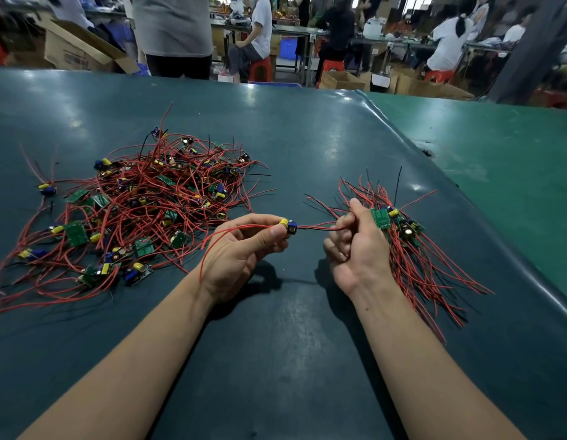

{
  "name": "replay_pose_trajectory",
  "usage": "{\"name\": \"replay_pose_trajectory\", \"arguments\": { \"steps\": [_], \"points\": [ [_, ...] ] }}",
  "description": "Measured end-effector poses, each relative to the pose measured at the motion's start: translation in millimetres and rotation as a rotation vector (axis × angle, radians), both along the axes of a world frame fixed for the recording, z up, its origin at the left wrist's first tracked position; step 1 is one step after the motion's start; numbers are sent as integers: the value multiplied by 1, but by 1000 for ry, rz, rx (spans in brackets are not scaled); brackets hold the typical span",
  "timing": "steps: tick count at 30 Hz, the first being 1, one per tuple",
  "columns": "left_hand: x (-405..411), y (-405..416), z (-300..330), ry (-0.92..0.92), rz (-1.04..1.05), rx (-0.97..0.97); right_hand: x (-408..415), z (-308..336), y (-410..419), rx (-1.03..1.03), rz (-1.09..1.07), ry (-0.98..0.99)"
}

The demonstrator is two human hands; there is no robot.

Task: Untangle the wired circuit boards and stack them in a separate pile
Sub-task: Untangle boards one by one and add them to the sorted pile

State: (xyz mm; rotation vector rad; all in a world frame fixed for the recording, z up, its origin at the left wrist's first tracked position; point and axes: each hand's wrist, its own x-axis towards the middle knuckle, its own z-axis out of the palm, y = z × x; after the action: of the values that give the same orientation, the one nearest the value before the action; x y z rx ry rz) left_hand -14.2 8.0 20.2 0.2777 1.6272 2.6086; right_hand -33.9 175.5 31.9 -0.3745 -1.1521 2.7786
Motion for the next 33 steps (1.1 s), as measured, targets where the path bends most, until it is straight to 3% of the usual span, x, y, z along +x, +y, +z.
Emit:
{"name": "replay_pose_trajectory", "arguments": {
  "steps": [4,11,23,29,33],
  "points": [
    [-2,-1,0,-17,29,45,-1,-1,5,63,-55,29],
    [-2,-1,-2,6,22,18,-1,1,4,-8,-7,-10],
    [-3,-2,-1,-20,18,31,-4,0,7,1,-134,4],
    [-3,-3,0,-35,36,45,-5,-4,12,82,-187,56],
    [-4,-3,0,-60,95,97,0,-4,2,177,6,55]
  ]
}}
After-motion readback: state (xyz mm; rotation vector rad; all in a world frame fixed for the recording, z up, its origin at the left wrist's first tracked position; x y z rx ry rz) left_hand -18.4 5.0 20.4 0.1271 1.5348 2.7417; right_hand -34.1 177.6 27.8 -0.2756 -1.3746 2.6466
